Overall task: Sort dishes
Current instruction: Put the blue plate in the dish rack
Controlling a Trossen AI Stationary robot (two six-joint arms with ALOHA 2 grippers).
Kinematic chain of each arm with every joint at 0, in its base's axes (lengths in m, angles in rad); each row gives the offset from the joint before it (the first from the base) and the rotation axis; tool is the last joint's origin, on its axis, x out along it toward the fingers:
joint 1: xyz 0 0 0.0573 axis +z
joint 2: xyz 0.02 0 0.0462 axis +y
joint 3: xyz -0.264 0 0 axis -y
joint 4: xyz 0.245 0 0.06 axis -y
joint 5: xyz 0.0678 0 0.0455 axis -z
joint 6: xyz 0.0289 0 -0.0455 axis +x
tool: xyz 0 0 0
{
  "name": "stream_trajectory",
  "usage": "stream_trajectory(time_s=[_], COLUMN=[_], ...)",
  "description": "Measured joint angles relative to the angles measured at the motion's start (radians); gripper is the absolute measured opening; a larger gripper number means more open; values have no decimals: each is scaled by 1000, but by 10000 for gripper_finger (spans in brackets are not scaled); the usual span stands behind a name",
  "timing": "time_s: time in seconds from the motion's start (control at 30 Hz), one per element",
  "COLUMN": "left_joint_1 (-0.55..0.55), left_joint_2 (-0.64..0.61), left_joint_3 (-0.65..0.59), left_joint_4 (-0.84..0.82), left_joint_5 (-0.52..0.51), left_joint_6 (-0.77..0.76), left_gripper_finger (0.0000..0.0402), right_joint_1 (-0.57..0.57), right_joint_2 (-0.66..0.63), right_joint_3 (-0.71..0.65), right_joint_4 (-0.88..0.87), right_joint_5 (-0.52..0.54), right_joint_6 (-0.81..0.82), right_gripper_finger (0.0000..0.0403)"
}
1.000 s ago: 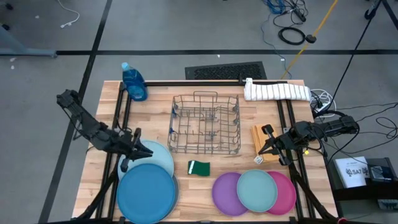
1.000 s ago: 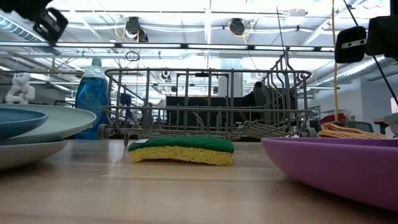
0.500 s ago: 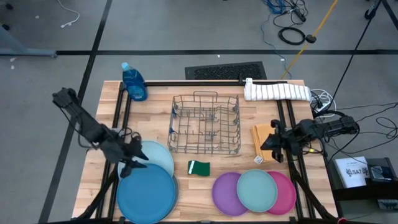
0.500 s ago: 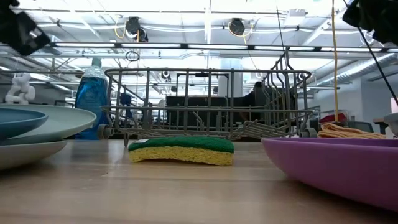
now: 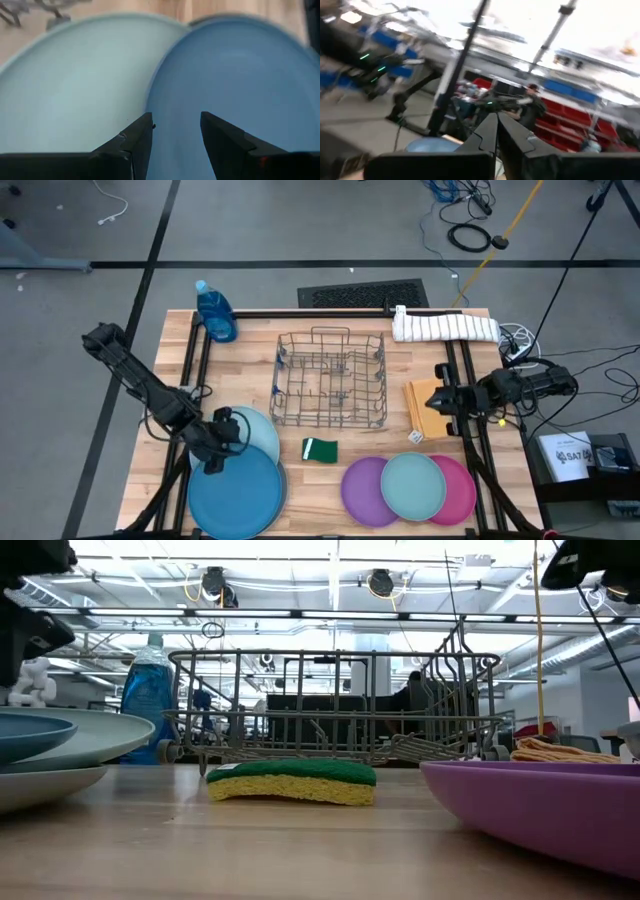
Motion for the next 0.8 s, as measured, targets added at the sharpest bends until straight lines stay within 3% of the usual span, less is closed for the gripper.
stream_trajectory(time_s=[0.17, 0.5, 0.8], left_joint_1=[0, 0, 0], left_joint_2=[64, 59, 82], left_joint_3=[0, 0, 1], left_joint_4=[-32, -32, -103], left_joint_5=[6, -20, 17], left_joint_6=[-8, -32, -51], left_gripper_finger=[169, 169, 169], right_joint_1=[0, 0, 0], right_joint_2=[0, 0, 0], right_joint_3=[1, 1, 1], right_joint_4=[8, 7, 7], right_joint_5=[113, 125, 125], right_joint_6=[65, 70, 71], right_gripper_finger=[6, 6, 6])
